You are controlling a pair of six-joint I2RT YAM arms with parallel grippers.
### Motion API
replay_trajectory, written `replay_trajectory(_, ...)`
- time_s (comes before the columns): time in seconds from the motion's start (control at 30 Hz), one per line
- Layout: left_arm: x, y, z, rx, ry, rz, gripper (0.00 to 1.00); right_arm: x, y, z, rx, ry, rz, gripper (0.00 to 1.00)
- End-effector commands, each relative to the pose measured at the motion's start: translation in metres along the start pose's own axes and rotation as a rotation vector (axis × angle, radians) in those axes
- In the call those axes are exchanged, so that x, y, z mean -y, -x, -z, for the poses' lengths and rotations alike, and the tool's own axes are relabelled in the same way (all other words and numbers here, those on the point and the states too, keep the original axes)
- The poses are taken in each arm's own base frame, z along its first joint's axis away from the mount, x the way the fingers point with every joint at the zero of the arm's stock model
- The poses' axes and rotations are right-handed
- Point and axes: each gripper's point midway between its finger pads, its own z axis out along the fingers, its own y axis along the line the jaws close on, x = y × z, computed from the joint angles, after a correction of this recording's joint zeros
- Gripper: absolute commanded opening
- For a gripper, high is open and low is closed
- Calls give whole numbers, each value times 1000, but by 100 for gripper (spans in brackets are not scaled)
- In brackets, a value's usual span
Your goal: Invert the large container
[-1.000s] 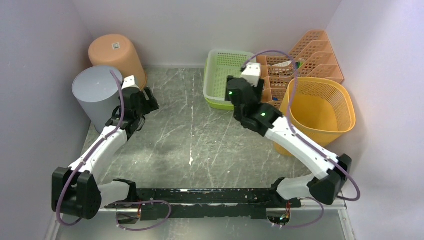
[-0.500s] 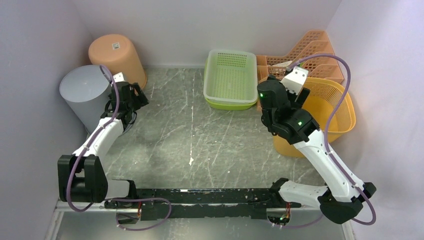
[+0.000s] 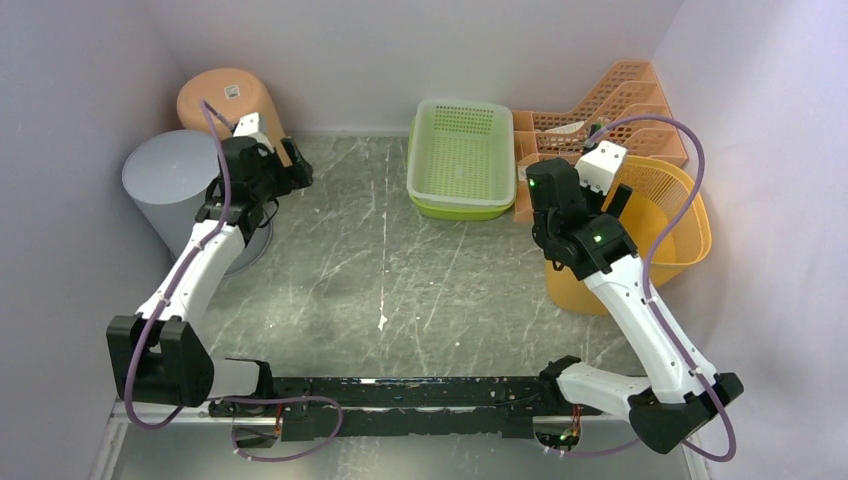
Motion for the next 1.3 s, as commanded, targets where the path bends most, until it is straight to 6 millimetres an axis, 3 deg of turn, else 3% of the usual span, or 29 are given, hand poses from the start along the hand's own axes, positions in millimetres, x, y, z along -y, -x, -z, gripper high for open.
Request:
replay_trajectory(0.0,46,21,26,7,-145,-98,98,-5,-6,-11,-24,11,10,80)
replay_trajectory(0.17,69,28,46,16,-216,-141,99,-5,-10,-11,-24,40,11,68)
replay_trajectory(0.3,79,32,59,31,-244,-174,100,-5,-17,-14,-37,50,48,65)
replay_trajectory(0.53,83,33,68,30,-247,-200,100,-15,-44,-26,-137,80,139,66)
replay_trajectory(0.8,91,46,79,66,-277,-202,100,-23,-60,-33,-186,90,170,53)
replay_trajectory(0.93,90,47,84,78,-273,-206,100,-23,-73,-37,-206,79,188,35)
replay_trajectory(1.03,88,47,85,75,-267,-207,100,-20,-77,-38,-206,61,182,11)
replay_trajectory(1.1,89,47,85,75,-273,-208,100,-18,-74,-38,-200,52,172,1)
replay_trajectory(1.27,94,56,91,84,-281,-211,100,-12,-49,-32,-167,44,149,0)
